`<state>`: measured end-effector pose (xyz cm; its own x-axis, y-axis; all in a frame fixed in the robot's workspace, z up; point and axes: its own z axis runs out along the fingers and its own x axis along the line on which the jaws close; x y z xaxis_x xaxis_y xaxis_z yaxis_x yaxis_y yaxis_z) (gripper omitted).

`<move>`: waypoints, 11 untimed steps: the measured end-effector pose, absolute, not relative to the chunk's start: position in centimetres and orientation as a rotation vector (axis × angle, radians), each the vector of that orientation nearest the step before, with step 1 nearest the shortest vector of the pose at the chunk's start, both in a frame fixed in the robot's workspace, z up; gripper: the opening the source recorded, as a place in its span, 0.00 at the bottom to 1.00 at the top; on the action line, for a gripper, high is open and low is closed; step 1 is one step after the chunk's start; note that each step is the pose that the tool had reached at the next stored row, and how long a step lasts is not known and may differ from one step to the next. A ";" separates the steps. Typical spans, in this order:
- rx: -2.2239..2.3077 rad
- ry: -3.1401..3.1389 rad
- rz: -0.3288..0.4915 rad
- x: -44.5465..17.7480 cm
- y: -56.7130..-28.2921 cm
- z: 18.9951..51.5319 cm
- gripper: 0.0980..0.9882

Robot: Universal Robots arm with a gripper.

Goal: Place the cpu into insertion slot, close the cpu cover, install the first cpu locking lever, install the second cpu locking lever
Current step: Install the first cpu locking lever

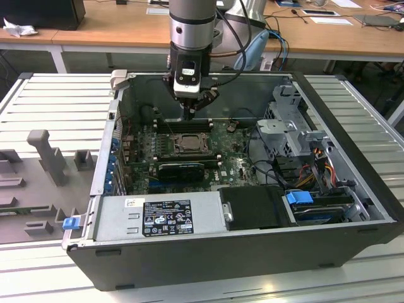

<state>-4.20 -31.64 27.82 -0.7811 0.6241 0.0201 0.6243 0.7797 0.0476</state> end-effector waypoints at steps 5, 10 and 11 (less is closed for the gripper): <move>-0.952 -2.988 -0.081 -4.2 -31.6 27.8 0.01; -0.863 -3.013 -0.081 -4.2 -31.6 27.8 0.01; -0.845 -3.018 -0.081 -4.2 -31.6 27.8 0.01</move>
